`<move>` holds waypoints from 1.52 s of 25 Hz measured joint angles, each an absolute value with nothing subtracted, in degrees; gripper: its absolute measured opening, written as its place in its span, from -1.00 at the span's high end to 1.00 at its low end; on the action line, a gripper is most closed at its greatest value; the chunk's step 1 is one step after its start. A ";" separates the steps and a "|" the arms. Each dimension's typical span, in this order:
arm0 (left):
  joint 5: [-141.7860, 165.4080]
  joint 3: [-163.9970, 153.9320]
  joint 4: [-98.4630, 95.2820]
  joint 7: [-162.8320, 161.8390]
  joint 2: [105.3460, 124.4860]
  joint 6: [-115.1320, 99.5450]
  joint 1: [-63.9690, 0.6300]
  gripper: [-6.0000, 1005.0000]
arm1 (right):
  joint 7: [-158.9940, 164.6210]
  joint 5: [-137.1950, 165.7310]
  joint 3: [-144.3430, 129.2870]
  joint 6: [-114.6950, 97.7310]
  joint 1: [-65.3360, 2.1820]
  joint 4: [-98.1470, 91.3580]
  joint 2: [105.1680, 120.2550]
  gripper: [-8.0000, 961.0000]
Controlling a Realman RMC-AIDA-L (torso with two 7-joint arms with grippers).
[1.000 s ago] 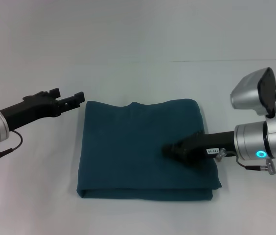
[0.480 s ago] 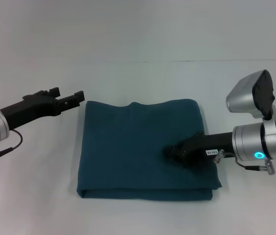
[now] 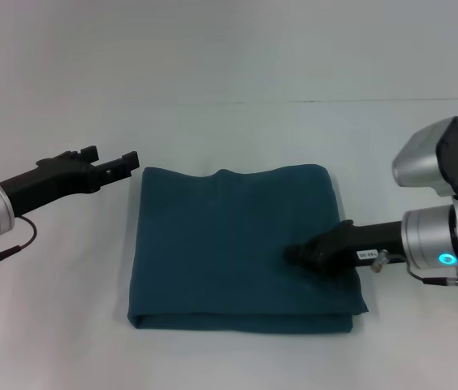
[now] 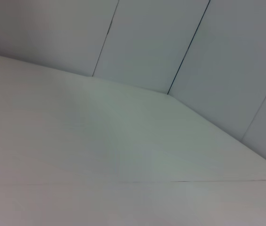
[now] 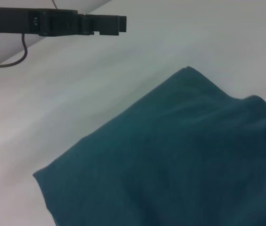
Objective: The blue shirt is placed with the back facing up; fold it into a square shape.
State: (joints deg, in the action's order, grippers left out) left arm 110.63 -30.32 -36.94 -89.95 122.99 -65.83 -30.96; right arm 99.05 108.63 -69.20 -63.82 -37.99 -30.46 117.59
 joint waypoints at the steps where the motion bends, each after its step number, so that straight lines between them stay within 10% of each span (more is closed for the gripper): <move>1: 110.61 -30.32 -36.94 -89.98 123.01 -65.83 -30.94 -0.86 | 99.05 108.63 -69.12 -64.16 -37.70 -30.44 117.41 0.99; 38: 110.47 -30.34 -35.67 -92.69 123.32 -62.12 -31.55 -0.84 | 98.35 108.01 -43.56 -81.21 -28.88 -38.51 116.06 0.94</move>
State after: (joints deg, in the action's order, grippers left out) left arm 110.47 -30.34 -35.67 -92.69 123.32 -62.12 -31.55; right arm 98.35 108.01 -43.56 -81.21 -28.88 -38.51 116.06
